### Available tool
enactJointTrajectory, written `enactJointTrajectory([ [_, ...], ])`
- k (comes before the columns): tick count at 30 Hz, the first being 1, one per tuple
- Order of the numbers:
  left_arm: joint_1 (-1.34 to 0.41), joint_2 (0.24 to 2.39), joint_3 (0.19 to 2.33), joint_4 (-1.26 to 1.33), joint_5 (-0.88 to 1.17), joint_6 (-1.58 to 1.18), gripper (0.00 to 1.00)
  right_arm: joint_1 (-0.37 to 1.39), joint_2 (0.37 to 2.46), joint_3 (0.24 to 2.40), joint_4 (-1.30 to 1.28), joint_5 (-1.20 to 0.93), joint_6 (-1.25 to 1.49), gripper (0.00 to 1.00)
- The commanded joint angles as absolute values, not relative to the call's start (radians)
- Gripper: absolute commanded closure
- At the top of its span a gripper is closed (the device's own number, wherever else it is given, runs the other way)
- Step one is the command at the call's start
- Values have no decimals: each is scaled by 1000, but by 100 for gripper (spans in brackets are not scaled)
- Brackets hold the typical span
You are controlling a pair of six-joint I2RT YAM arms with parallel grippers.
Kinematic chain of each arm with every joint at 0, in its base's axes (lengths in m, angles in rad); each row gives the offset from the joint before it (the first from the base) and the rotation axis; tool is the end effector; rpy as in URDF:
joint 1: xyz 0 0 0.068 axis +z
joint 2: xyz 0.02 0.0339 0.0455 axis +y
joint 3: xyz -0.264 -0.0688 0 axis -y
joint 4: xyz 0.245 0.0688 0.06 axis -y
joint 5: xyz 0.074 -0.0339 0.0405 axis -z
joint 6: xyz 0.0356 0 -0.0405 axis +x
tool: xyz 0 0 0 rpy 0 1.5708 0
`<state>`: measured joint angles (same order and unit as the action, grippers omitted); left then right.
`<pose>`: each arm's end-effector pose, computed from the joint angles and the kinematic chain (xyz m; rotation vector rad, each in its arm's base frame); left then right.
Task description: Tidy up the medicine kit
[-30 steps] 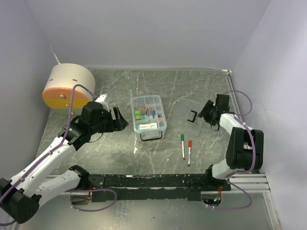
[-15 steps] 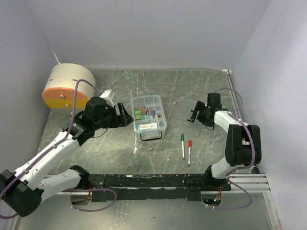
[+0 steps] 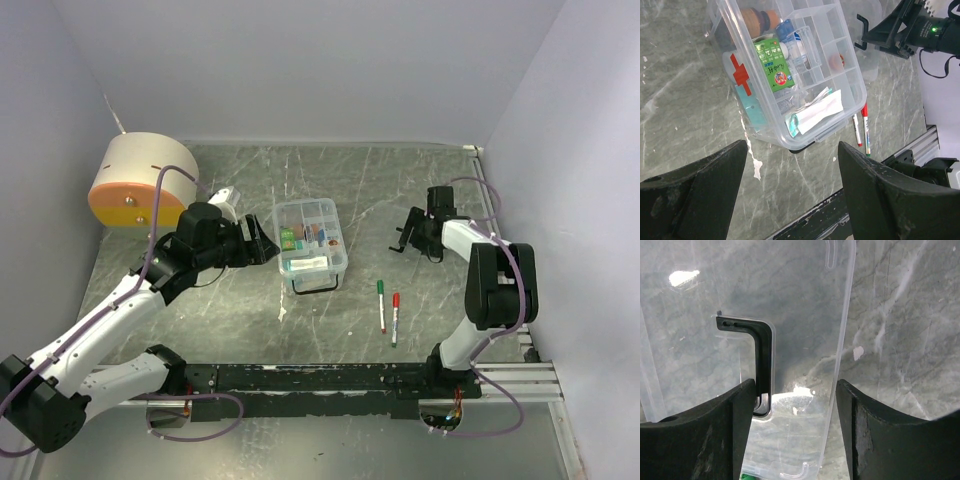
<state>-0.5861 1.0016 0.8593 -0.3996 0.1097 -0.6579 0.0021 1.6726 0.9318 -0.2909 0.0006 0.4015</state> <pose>0.1832 -0.1263 0.3041 -0.0109 2.2297 -0.8334 0.3244 0.0007 0.1610 0.5179 2.5577 0.1437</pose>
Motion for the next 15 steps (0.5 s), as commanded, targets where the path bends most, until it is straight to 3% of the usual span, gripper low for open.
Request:
enactJointTrajectory([
  [1,-593,982,894,-370,131,-640,16,8,1734,933,-329,47,383,38],
  [5,-595,980,901,-378,129,-636,16,7,1718,924,-311,11,405,52],
  [15,-598,976,920,-403,122,-630,16,-10,1587,909,-279,29,468,53],
])
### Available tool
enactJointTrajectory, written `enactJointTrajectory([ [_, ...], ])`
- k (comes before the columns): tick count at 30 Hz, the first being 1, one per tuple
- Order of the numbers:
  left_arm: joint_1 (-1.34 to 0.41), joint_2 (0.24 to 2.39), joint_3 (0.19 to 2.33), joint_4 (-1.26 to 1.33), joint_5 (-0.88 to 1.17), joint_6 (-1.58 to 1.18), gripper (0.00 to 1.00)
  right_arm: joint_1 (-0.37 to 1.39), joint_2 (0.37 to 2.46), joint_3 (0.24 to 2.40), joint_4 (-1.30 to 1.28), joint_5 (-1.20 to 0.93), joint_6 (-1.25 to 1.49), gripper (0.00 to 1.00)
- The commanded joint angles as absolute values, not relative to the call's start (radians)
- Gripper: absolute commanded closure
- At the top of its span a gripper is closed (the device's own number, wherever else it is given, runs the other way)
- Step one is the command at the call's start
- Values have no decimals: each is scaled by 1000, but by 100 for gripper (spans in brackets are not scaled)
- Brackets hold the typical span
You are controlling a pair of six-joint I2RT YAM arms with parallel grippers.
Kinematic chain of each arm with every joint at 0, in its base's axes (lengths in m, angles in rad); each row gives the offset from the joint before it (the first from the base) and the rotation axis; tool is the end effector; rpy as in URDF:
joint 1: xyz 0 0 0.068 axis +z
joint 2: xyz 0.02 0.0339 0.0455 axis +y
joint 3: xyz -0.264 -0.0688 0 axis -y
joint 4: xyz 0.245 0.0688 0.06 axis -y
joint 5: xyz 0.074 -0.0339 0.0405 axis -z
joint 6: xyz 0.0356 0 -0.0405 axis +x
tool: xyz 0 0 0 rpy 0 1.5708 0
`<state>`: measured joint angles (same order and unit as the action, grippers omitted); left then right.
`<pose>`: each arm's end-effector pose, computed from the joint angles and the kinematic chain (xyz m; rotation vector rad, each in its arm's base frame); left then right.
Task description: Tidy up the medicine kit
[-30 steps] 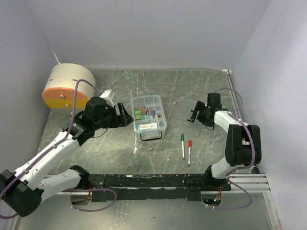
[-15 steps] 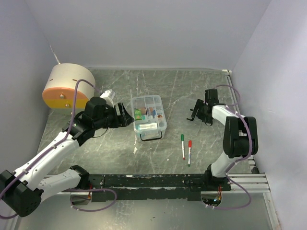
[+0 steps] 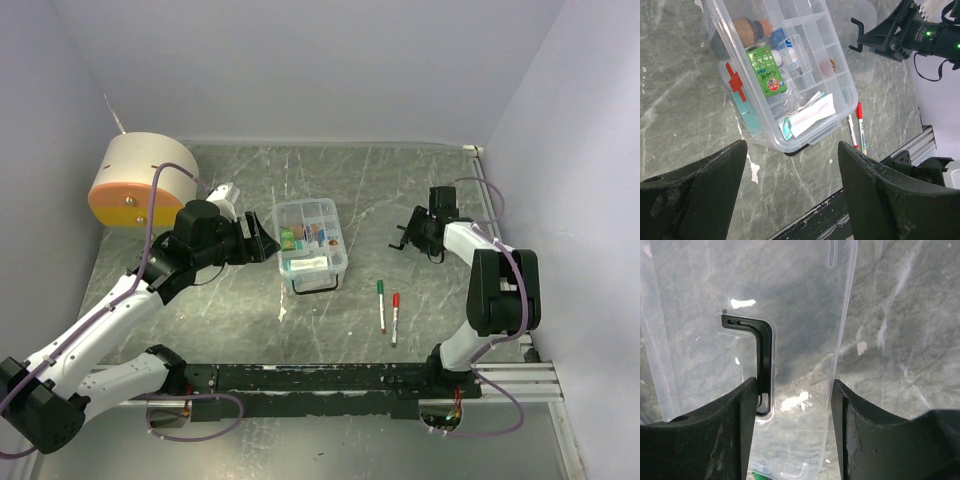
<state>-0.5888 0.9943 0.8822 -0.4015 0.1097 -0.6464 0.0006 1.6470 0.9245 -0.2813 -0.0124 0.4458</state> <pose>0.1821 -0.1263 0.3133 0.0072 2.1996 -0.8419 0.3224 0.0006 0.1673 0.5662 2.5226 0.1824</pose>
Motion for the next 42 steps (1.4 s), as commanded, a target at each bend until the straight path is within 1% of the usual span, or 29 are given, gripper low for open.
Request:
enactJointTrajectory([
  [1,-597,976,919,-405,121,-630,16,-15,1576,908,-275,27,472,52],
  [10,-600,968,915,-407,119,-636,16,-41,1466,886,-263,24,491,52],
  [12,-600,967,914,-407,118,-638,16,-41,1477,893,-269,11,475,48],
  [15,-599,967,913,-406,119,-638,16,-26,1535,917,-287,-40,422,39],
  [17,-599,969,914,-406,119,-637,16,4,1575,939,-298,-35,392,33],
  [19,-599,968,917,-408,119,-635,16,34,1613,954,-304,-19,381,29],
  [22,-601,966,918,-410,121,-632,16,46,1659,975,-301,-9,386,28],
  [26,-601,961,919,-413,124,-629,16,49,1730,1028,-324,-7,377,28],
  [30,-601,955,911,-413,119,-630,16,51,1791,1067,-357,17,374,31],
  [35,-601,955,903,-407,114,-632,16,54,1821,1080,-373,31,391,32],
  [36,-601,956,902,-407,114,-632,16,53,1828,1081,-374,24,395,34],
  [40,-601,962,906,-410,115,-625,16,53,1836,1073,-363,-10,415,50],
  [42,-601,960,911,-415,112,-619,16,52,1817,1063,-349,-6,436,53],
])
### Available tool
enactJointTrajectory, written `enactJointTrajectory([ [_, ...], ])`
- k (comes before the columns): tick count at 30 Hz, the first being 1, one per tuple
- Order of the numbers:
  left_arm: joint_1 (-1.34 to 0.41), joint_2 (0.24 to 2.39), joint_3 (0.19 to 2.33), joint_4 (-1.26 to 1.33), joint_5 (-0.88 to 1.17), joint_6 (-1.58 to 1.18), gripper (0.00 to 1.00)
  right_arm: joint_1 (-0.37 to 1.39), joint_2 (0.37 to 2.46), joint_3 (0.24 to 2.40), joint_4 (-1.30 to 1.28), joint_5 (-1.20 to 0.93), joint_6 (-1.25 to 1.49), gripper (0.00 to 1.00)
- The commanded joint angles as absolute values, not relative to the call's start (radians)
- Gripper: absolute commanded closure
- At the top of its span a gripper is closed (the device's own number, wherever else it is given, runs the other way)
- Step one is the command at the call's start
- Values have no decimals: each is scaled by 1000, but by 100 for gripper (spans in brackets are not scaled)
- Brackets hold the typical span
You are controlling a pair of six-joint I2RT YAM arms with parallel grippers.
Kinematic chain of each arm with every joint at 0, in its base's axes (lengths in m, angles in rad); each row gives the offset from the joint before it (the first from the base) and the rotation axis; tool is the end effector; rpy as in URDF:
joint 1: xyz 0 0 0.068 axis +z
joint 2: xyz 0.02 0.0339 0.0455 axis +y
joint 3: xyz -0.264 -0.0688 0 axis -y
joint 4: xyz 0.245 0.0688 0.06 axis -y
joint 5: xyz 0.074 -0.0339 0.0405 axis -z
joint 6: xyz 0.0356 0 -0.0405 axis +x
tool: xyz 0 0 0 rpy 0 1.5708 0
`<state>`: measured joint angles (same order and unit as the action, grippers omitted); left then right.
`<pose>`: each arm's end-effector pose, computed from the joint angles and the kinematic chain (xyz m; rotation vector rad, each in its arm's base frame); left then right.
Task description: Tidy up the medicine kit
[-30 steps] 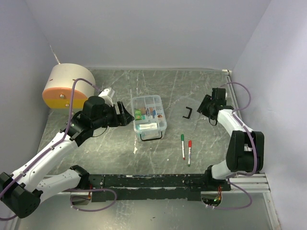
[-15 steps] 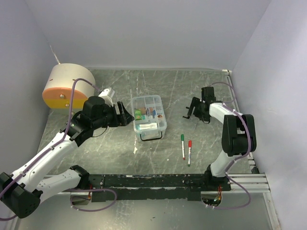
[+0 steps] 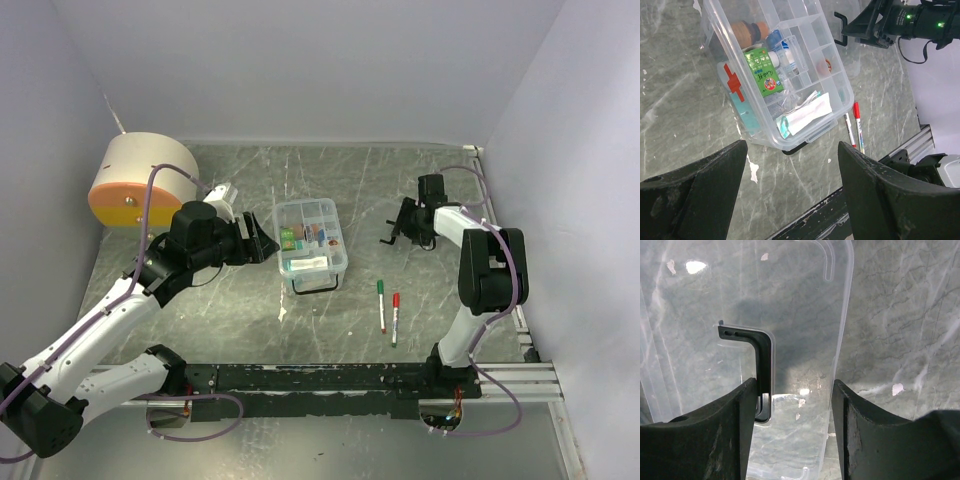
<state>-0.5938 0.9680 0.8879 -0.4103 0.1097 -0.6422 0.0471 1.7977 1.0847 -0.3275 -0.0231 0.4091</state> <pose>0.1767 -0.1240 0.3197 0.0190 2.1762 -0.8531 0.3589 0.0177 0.1613 0.4642 2.5823 0.1906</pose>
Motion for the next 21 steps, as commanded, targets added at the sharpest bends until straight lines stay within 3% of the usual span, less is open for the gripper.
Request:
enactJointTrajectory([
  [1,-601,959,912,-417,112,-616,16,52,1803,1060,-343,-1,442,54],
  [21,-600,954,908,-428,100,-613,16,0,1643,1033,-284,-21,470,55],
])
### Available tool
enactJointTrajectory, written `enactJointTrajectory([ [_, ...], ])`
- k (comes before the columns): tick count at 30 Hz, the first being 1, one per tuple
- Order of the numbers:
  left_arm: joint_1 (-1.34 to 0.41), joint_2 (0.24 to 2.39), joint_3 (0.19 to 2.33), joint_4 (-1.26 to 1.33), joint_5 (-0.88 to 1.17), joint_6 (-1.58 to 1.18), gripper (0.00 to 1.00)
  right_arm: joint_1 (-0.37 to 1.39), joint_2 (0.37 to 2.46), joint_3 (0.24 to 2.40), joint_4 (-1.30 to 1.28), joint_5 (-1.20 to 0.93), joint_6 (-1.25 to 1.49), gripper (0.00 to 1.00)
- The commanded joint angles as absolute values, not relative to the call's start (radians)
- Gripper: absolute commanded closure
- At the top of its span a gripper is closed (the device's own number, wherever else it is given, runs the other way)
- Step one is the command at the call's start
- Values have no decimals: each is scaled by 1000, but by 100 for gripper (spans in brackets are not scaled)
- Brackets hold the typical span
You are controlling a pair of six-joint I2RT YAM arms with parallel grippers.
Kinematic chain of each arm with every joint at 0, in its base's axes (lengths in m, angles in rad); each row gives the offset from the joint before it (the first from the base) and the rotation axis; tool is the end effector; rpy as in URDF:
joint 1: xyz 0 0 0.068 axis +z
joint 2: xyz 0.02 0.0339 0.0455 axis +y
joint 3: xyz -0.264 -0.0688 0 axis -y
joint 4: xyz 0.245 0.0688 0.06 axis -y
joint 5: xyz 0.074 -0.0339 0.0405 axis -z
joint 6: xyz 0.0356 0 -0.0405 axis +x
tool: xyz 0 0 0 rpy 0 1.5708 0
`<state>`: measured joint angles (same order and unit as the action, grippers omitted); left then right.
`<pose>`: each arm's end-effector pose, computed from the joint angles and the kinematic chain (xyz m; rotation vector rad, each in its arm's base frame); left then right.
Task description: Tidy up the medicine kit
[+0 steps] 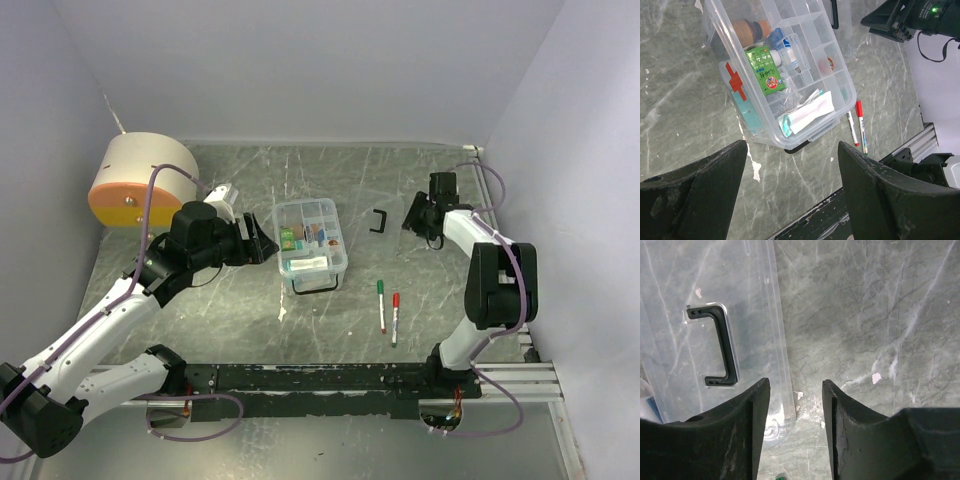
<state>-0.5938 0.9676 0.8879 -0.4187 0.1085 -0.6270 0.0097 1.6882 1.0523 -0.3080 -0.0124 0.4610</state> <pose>0.1763 -0.1237 0.3189 0.0342 2.1812 -0.8397 0.3479 0.0038 0.1897 0.5604 2.4641 0.2062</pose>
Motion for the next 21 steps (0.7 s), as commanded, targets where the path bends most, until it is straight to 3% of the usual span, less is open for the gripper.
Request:
enactJointTrajectory([
  [1,-601,954,908,-427,100,-614,16,0,1642,1032,-284,-21,468,54],
  [9,-601,959,914,-423,104,-614,16,52,1716,1069,-284,-70,397,27],
  [21,-603,976,927,-386,169,-617,16,55,1838,1124,-202,-168,444,24],
])
